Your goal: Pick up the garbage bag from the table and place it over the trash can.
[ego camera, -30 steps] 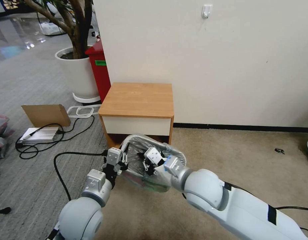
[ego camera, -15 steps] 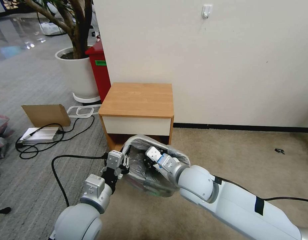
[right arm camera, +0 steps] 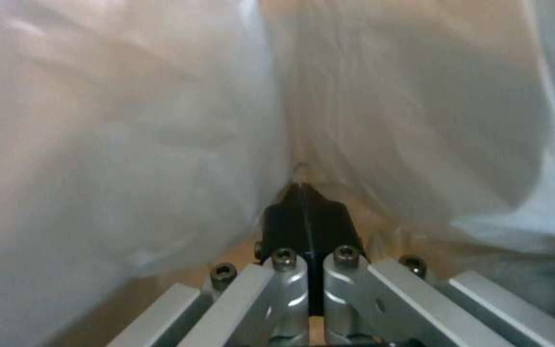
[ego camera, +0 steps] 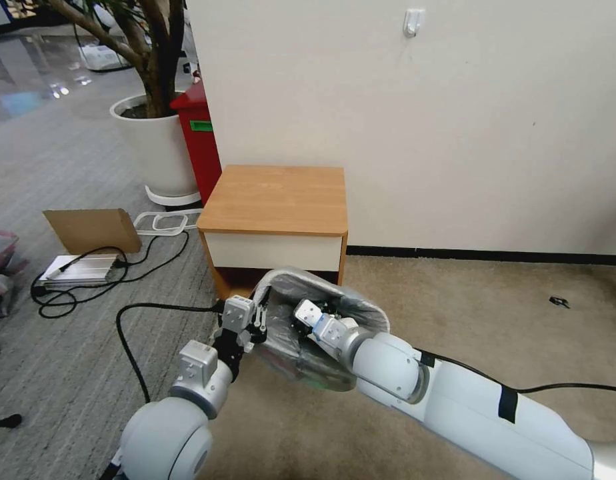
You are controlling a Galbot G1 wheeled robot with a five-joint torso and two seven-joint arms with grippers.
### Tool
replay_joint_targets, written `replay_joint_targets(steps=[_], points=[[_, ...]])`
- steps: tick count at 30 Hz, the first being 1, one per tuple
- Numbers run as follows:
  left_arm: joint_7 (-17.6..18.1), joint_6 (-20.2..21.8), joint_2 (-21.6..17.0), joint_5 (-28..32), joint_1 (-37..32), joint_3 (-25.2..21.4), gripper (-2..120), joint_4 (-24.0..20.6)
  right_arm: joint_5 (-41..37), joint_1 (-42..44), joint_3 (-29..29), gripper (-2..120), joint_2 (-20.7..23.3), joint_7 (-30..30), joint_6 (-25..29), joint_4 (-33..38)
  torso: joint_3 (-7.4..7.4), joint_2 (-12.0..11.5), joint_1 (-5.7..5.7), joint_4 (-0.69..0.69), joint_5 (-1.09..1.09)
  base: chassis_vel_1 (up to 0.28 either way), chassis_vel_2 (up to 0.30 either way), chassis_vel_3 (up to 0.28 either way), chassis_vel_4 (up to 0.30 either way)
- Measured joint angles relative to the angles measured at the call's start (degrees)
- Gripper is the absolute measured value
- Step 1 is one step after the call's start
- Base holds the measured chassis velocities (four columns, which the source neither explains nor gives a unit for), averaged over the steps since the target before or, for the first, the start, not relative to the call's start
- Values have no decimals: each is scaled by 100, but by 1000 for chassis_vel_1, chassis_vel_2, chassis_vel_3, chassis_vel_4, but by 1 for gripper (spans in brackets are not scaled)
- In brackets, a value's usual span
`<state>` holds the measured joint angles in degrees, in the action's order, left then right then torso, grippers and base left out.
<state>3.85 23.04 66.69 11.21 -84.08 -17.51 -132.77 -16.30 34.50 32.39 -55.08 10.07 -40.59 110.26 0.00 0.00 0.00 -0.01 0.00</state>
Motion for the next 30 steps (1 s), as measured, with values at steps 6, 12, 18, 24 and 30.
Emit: replay_joint_targets(steps=[6, 12, 18, 24, 30], points=[[-117, 6, 23, -98, -13, 42, 4, -48, -1, -330, 191, 0, 7, -17, 0, -243, 0, 0, 0, 1, 0, 0, 0, 0, 0], [-161, 4, 63, -138, 11, 100, 4, -59, -32, -502, 338, 0, 4, -22, 0, -411, 0, 0, 0, 1, 0, 0, 0, 0, 0], [-188, 6, 61, -138, 84, 111, 4, -60, -45, -557, 412, 0, 10, -22, 0, -483, 0, 0, 0, 1, 0, 0, 0, 0, 0], [-205, 18, 97, -133, 154, 134, 4, -58, -54, -612, 426, 0, 39, -115, 0, -585, 0, 0, 0, 0, 0, 0, 0, 0, 0], [-215, 19, 153, -134, 136, 171, 4, 12, -139, -620, 370, 0, 45, -137, 0, -590, 0, 0, 0, 1, 1, 0, 0, 0, 0]])
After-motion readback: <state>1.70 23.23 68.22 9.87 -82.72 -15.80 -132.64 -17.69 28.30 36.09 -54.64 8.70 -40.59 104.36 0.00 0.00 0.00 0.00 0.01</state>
